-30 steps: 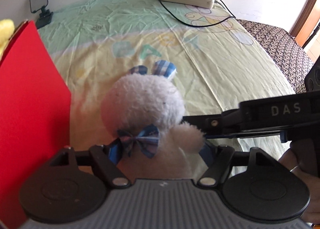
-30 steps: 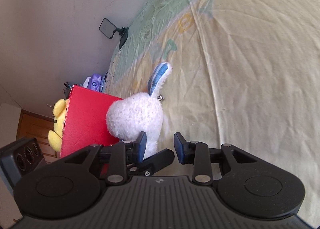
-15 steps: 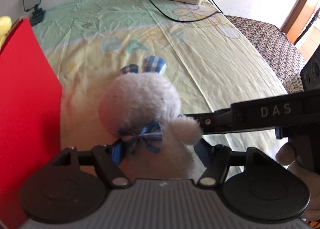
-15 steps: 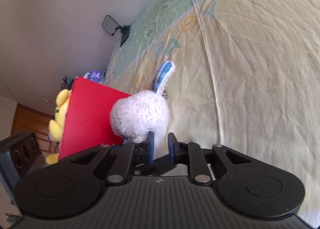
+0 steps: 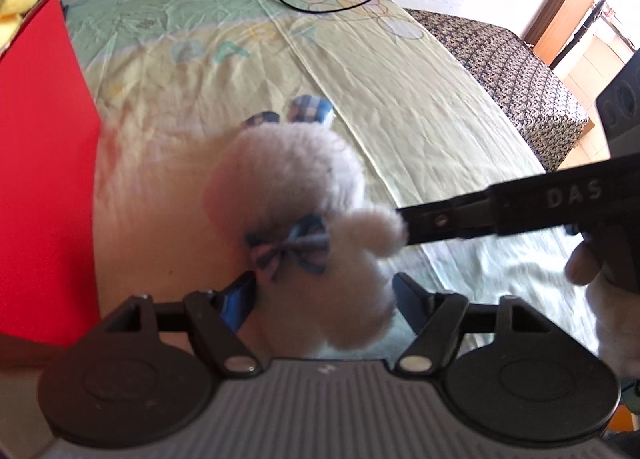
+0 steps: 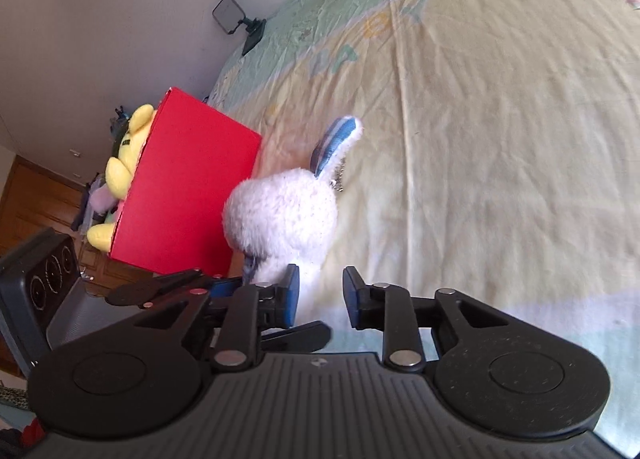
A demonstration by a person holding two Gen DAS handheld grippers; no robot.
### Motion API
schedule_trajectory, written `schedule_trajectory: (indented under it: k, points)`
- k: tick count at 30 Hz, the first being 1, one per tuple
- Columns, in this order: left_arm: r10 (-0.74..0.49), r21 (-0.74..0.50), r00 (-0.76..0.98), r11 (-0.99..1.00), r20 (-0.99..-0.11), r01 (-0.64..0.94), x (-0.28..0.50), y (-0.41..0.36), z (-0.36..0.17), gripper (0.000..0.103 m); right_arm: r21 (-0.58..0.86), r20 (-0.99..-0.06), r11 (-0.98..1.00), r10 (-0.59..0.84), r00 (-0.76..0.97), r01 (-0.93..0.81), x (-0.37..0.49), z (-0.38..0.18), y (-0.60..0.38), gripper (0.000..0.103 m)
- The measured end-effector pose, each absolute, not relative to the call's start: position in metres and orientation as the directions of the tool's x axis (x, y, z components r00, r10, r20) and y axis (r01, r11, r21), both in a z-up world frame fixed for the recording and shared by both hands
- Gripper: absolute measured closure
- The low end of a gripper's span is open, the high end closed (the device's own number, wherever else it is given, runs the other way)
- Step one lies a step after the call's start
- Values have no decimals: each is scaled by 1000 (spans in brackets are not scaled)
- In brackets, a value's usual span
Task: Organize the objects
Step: 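Lift the white bunny off the sheet with the right gripper, then carry the white bunny in the right gripper toward the red box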
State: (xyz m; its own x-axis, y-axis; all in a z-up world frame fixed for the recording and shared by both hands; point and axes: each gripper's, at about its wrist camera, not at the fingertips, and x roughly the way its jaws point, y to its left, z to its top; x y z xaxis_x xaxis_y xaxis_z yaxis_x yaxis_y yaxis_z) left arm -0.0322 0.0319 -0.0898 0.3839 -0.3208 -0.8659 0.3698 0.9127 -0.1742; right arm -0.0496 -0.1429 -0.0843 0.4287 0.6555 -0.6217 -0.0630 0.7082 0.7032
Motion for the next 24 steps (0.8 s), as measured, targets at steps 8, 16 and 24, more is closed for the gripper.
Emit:
schedule_trajectory:
  k: [8, 16, 24]
  points:
    - [-348, -242, 396, 925, -850, 294, -16, 48, -87, 9, 734, -561, 679, 625, 543, -24, -53, -70, -162, 55]
    - [-309, -211, 382, 938, -871, 277, -2, 27, -96, 9, 756, -543, 653, 664, 513, -45, -42, -80, -129, 42]
    - [-264, -159, 395, 947, -880, 279, -3, 22, -96, 19, 757, -570, 653, 654, 497, 8, -39, -94, -123, 42]
